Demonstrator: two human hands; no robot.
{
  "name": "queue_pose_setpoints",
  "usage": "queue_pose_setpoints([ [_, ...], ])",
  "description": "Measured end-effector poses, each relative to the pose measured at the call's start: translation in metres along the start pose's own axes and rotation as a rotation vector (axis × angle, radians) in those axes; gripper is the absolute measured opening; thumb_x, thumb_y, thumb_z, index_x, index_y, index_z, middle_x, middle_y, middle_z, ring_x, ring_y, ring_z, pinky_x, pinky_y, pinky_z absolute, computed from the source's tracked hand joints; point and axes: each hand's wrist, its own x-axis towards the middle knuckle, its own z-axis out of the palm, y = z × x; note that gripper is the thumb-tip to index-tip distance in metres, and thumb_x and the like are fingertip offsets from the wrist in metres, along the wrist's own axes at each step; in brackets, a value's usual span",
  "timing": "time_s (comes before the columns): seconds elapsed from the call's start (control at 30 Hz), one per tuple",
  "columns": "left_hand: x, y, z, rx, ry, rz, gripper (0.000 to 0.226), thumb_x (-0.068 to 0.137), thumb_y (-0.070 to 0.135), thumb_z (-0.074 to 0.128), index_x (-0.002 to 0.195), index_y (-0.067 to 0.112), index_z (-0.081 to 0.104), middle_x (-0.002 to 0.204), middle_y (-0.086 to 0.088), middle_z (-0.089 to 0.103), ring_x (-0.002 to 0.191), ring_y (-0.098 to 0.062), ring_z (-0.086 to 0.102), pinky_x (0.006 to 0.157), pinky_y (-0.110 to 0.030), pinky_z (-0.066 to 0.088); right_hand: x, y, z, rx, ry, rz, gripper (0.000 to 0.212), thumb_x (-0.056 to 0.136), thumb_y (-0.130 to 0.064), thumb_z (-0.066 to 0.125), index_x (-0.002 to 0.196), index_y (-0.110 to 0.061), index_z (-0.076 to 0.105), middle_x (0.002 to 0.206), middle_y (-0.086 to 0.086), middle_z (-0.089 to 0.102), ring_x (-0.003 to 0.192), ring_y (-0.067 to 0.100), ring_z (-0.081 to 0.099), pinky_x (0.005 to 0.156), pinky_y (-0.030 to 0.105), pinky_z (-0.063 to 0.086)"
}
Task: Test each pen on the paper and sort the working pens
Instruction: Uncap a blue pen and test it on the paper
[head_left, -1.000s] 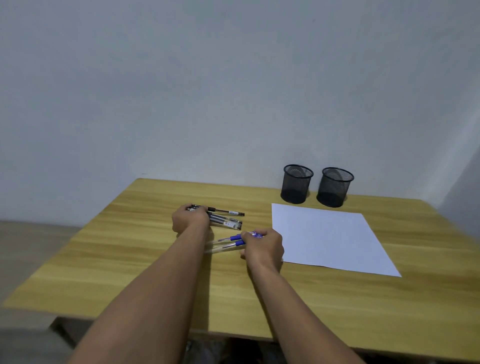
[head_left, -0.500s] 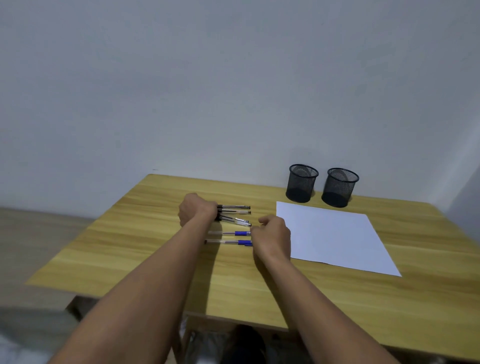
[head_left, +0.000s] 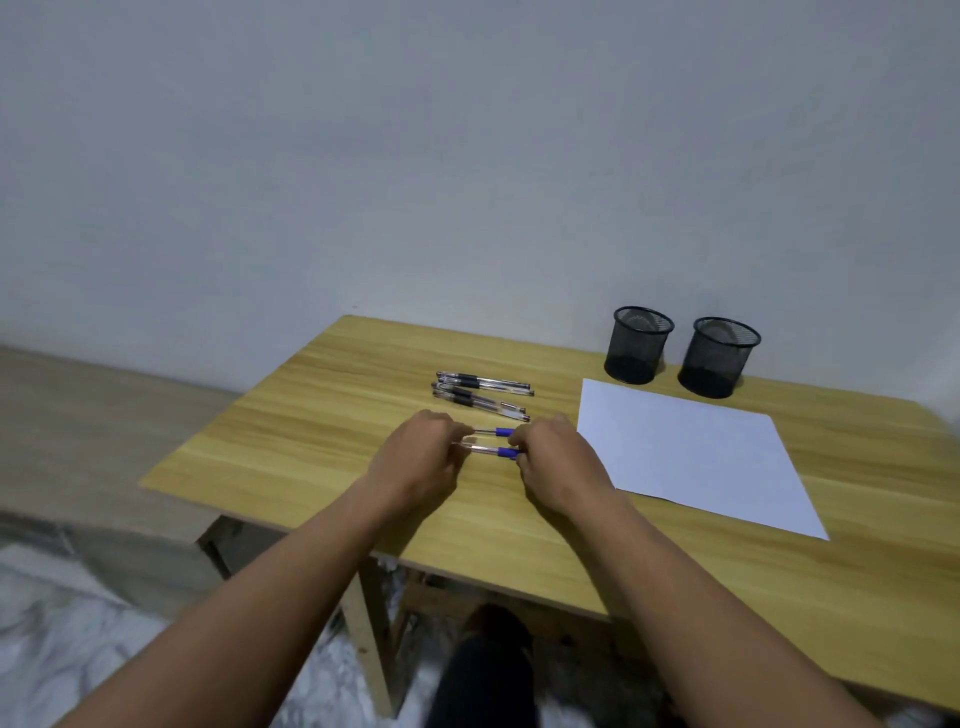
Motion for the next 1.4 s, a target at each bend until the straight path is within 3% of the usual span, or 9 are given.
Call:
queue_pose_setpoints([
  [0.33,0.021,0.006,-0.014,0.011,0.045,0.096,0.019,0.090,0.006,0.065,0.104,0.013,0.074,0.104,-0.005,0.069,0.096,-0.024,0.063,0.075,-0.036,0.053,-0.009,0.008,-0.016,0.005,0.076,-0.091,0.026,0.100,-0.022,0.055,0.121,-0.019,0.071,0.114,0.003,0.063,0.111,0.023,0.052,0.090,0.038,0.051],
  [0.47,0.045,0.023,-0.031,-0.027,0.094,0.152,0.018,0.088,0.008,0.068,0.103,0.015,0.074,0.103,-0.003,0.067,0.097,-0.024,0.062,0.077,-0.041,0.053,-0.009,0.018,-0.035,0.064,0.138,-0.044,0.018,0.100,-0.028,0.057,0.109,-0.021,0.071,0.105,0.001,0.063,0.098,0.021,0.056,0.080,0.039,0.053],
  [0.67,0.073,0.067,-0.041,-0.264,0.409,0.060,0.041,0.088,0.016,0.071,0.128,0.019,0.061,0.116,0.001,0.064,0.104,-0.014,0.059,0.088,-0.029,0.050,-0.005,0.040,-0.069,0.403,0.296,0.136,0.008,0.095,-0.021,0.063,0.099,-0.015,0.069,0.085,-0.001,0.068,0.077,0.015,0.063,0.062,0.027,0.047],
  [0.77,0.086,0.090,-0.030,-0.490,0.320,-0.049,0.032,0.090,0.021,0.070,0.122,0.019,0.066,0.110,0.004,0.070,0.096,-0.009,0.065,0.085,-0.027,0.054,-0.008,0.051,-0.083,0.701,0.393,0.251,0.002,0.091,-0.016,0.065,0.090,-0.015,0.065,0.074,-0.003,0.068,0.068,0.004,0.063,0.062,0.022,0.051],
  [0.9,0.098,0.115,-0.018,-0.707,0.099,-0.095,0.022,0.089,0.026,0.071,0.110,0.022,0.075,0.104,0.007,0.075,0.088,-0.001,0.069,0.063,-0.011,0.051,-0.009,0.064,-0.097,1.204,0.458,0.373,0.007,0.090,-0.009,0.069,0.096,-0.011,0.066,0.088,0.007,0.075,0.086,0.019,0.072,0.066,0.032,0.058],
  [1.0,0.108,0.121,-0.013,-0.817,0.024,-0.067,0.018,0.088,0.020,0.073,0.105,0.020,0.078,0.094,0.005,0.078,0.084,-0.007,0.072,0.078,-0.026,0.059,-0.008,0.073,-0.100,1.403,0.458,0.396,0.006,0.090,-0.008,0.071,0.092,-0.012,0.067,0.098,0.015,0.077,0.092,0.021,0.075,0.065,0.028,0.058],
  [1.1,0.117,0.120,-0.013,-0.921,-0.005,-0.102,0.015,0.086,0.012,0.074,0.094,0.024,0.080,0.084,0.002,0.078,0.080,-0.014,0.072,0.086,-0.039,0.060,-0.005,0.079,-0.100,1.514,0.434,0.393,0.003,0.092,-0.012,0.071,0.093,-0.011,0.070,0.096,0.013,0.075,0.089,0.019,0.074,0.069,0.029,0.059],
  [1.27,0.128,0.118,-0.019,-0.991,-0.013,-0.139,0.017,0.086,0.008,0.074,0.099,0.018,0.079,0.077,0.006,0.076,0.081,-0.015,0.074,0.060,-0.012,0.048,0.005,0.081,-0.100,1.606,0.432,0.343,0.004,0.094,-0.009,0.070,0.092,-0.007,0.072,0.088,0.012,0.071,0.086,0.022,0.069,0.066,0.023,0.060],
  [1.4,0.139,0.111,-0.022,-1.018,0.015,-0.146,0.019,0.084,0.008,0.076,0.102,0.013,0.078,0.088,-0.003,0.078,0.080,-0.011,0.073,0.074,-0.018,0.053,0.017,0.083,-0.099,1.607,0.415,0.282,0.004,0.092,-0.008,0.073,0.091,-0.003,0.074,0.078,0.009,0.072,0.077,0.018,0.069,0.068,0.021,0.060],
])
